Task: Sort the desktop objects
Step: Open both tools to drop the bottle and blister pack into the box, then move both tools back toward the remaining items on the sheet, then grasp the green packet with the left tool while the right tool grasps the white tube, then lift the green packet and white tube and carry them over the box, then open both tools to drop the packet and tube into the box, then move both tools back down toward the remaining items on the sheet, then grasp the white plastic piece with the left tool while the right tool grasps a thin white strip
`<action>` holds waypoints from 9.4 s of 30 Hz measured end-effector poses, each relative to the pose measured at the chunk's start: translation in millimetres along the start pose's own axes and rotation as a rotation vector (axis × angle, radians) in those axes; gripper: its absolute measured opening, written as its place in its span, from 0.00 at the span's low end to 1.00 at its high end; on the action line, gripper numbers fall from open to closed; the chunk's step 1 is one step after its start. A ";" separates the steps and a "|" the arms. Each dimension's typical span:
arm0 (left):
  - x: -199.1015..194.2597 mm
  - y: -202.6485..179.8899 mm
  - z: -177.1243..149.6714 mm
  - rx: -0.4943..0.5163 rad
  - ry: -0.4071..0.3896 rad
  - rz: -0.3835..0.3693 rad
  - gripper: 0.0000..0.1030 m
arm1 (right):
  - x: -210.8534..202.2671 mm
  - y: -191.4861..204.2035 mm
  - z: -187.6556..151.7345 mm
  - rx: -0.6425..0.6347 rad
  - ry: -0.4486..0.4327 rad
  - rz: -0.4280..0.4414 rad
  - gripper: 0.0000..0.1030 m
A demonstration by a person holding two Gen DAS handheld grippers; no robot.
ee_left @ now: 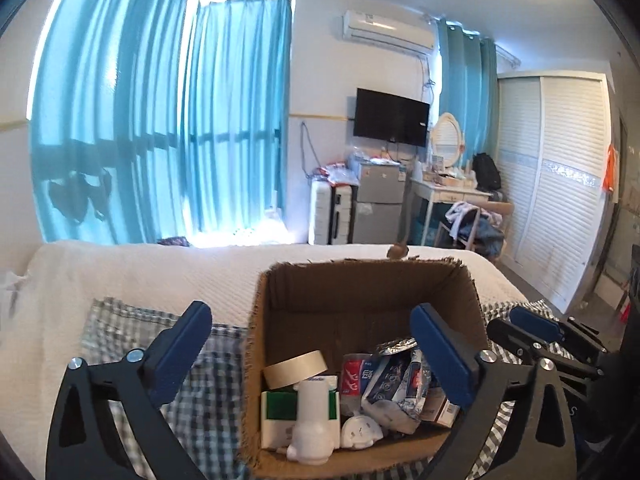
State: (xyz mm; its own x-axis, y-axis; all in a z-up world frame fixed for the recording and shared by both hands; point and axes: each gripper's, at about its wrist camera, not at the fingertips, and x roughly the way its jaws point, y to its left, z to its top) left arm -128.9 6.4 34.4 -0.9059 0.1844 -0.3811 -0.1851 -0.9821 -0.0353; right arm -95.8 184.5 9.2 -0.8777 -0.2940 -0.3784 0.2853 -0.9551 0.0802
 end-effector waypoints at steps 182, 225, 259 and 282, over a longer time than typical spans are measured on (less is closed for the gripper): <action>10.0 11.7 19.4 0.043 -0.120 -0.168 0.35 | 69.0 -24.5 -9.6 0.061 0.239 0.223 0.06; -70.4 11.2 32.3 -0.054 -0.257 -0.021 1.00 | -37.7 -25.2 5.2 0.204 -0.003 0.102 1.00; 8.2 -0.7 -163.2 0.117 0.464 0.128 1.00 | -24.5 2.7 -122.7 0.206 0.290 0.063 1.00; 63.9 -14.2 -261.3 0.061 1.013 -0.182 0.71 | 13.9 66.1 -217.4 -0.045 0.800 0.199 0.48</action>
State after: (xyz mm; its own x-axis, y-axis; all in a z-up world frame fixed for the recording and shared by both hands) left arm -84.6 22.0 -230.9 -0.1212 0.1832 -0.9756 -0.3319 -0.9337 -0.1341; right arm -5.4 125.4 -191.3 -0.2740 -0.3256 -0.9049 0.4371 -0.8803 0.1844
